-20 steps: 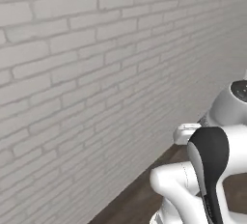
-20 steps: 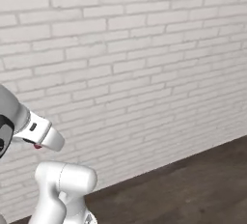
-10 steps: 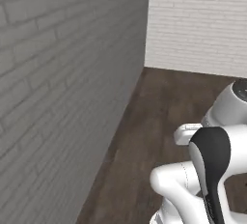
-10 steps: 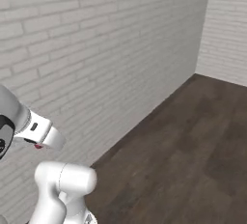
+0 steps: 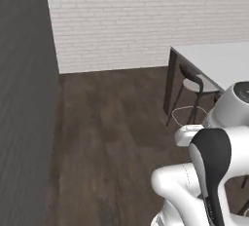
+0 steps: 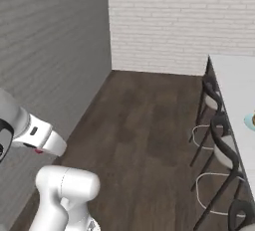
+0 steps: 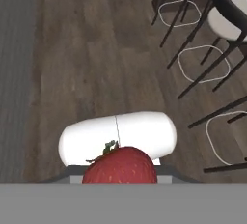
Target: Take the strawberry from the fridge and place it on top of the pancake, located on the dining counter.
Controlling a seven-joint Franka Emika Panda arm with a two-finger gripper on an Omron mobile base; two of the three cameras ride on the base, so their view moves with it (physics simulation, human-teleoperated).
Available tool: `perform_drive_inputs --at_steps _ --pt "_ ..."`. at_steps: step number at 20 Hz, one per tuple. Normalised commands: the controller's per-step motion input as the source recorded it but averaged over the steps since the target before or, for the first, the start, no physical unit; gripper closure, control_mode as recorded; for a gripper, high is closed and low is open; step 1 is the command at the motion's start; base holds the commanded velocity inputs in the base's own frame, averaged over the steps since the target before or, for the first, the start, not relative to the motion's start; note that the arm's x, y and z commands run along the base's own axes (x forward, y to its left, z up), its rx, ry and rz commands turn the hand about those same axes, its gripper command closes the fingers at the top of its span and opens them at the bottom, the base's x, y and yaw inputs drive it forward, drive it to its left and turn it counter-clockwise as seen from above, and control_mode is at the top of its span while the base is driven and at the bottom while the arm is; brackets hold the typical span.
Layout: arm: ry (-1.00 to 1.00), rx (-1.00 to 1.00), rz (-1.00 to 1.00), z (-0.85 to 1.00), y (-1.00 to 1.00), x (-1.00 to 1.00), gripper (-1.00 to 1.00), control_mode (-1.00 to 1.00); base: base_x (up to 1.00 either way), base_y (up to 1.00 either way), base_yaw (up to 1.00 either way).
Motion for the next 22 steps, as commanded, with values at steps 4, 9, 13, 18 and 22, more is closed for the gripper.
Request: perform_drive_inputs --at_steps 4,9,13,18,22 --pt "0.0 0.0 0.0 0.0 0.0 0.0 1.0 1.0 0.72 -0.04 -0.6" --pt "0.0 0.0 0.0 0.0 0.0 0.0 1.0 1.0 0.93 0.0 -0.6" --pt "0.0 0.0 0.0 0.0 0.0 0.0 1.0 1.0 0.98 0.0 -0.58" --pt "0.0 0.0 0.0 0.0 0.0 0.0 1.0 1.0 1.0 0.07 -0.52" --pt "0.0 0.0 0.0 0.0 0.0 0.0 1.0 1.0 1.0 0.04 -0.56"
